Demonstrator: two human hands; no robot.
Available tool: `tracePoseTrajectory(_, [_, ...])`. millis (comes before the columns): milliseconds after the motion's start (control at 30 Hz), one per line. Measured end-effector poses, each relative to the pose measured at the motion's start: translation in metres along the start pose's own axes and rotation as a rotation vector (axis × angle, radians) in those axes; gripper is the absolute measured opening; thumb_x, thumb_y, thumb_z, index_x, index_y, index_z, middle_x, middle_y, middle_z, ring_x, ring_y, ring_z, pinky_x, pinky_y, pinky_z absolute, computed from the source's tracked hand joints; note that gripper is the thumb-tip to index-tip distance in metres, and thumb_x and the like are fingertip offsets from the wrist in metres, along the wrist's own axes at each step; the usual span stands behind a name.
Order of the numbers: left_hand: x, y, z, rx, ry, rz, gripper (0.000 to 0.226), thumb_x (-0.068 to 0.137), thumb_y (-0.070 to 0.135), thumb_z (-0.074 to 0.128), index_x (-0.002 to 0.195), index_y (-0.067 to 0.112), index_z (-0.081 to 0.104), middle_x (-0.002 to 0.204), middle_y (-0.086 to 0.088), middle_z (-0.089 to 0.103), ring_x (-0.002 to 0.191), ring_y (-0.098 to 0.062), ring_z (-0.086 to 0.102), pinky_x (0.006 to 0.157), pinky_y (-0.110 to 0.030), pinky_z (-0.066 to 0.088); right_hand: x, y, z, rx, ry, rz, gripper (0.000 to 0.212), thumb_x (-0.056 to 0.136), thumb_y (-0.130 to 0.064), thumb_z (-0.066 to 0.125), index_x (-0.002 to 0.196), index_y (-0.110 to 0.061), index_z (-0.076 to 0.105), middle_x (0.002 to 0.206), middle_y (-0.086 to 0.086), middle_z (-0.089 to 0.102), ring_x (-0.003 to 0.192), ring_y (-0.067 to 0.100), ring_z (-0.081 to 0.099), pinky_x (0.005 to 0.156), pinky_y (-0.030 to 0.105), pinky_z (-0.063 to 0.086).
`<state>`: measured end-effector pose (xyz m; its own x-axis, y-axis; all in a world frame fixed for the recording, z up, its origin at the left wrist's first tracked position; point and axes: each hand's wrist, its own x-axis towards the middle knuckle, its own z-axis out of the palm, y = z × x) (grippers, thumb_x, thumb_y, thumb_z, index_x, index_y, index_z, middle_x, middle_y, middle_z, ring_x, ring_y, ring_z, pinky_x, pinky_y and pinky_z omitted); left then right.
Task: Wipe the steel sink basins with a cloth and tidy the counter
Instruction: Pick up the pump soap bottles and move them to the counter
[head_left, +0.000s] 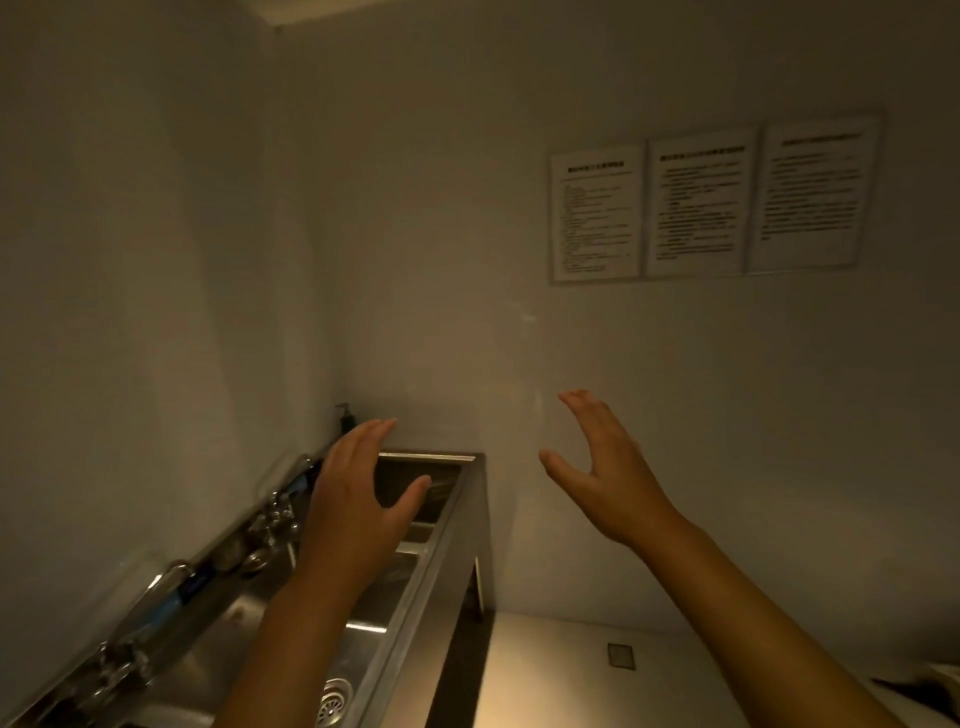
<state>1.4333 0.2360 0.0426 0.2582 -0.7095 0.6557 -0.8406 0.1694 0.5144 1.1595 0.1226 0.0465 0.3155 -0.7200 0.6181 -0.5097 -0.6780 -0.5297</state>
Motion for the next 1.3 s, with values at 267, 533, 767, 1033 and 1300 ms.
tracePoseTrajectory(267, [0.040, 0.003, 0.080, -0.091, -0.049, 0.077, 0.071, 0.089, 0.038, 0.077, 0.151, 0.029, 0.045, 0.153, 0.004, 0.046, 0.138, -0.005, 0.034, 0.115, -0.039, 0.037, 0.016, 0.063, -0.015, -0.096, 0.018, 0.098, 0.075, 0.094, -0.061, 0.053, 0.158, -0.038, 0.021, 0.166, -0.013, 0.019, 0.152, 0.004, 0.016, 0.125, 0.044, 0.022])
tracePoseTrajectory(533, [0.110, -0.037, 0.147, -0.107, -0.085, 0.066, 0.069, 0.089, 0.036, 0.078, 0.150, 0.024, 0.049, 0.151, 0.004, 0.050, 0.142, -0.013, 0.041, 0.116, -0.035, 0.037, 0.082, 0.116, 0.018, -0.124, 0.032, 0.128, 0.073, 0.095, -0.054, 0.057, 0.158, -0.034, 0.025, 0.165, -0.011, 0.024, 0.152, 0.007, 0.020, 0.123, 0.047, 0.026])
tracePoseTrajectory(767, [0.204, -0.104, 0.207, -0.089, -0.111, 0.054, 0.066, 0.089, 0.033, 0.078, 0.148, 0.023, 0.051, 0.149, 0.003, 0.051, 0.143, -0.015, 0.042, 0.120, -0.037, 0.035, 0.167, 0.168, 0.074, -0.132, 0.009, 0.178, 0.073, 0.094, -0.052, 0.059, 0.158, -0.034, 0.028, 0.165, -0.010, 0.025, 0.152, 0.008, 0.021, 0.123, 0.047, 0.026])
tracePoseTrajectory(1033, [0.282, -0.140, 0.287, -0.146, -0.161, 0.073, 0.064, 0.090, 0.032, 0.078, 0.147, 0.020, 0.052, 0.148, 0.002, 0.052, 0.142, -0.018, 0.044, 0.118, -0.040, 0.039, 0.245, 0.215, 0.103, -0.198, 0.008, 0.202, 0.072, 0.094, -0.042, 0.066, 0.157, -0.027, 0.034, 0.164, -0.004, 0.029, 0.152, 0.010, 0.023, 0.124, 0.043, 0.025])
tracePoseTrajectory(1300, [0.336, -0.152, 0.354, -0.144, -0.159, 0.045, 0.063, 0.091, 0.035, 0.075, 0.148, 0.025, 0.050, 0.148, 0.009, 0.050, 0.142, -0.014, 0.040, 0.115, -0.032, 0.035, 0.305, 0.277, 0.105, -0.202, 0.016, 0.193, 0.072, 0.094, -0.039, 0.067, 0.157, -0.025, 0.034, 0.164, -0.004, 0.030, 0.152, 0.010, 0.024, 0.124, 0.039, 0.024])
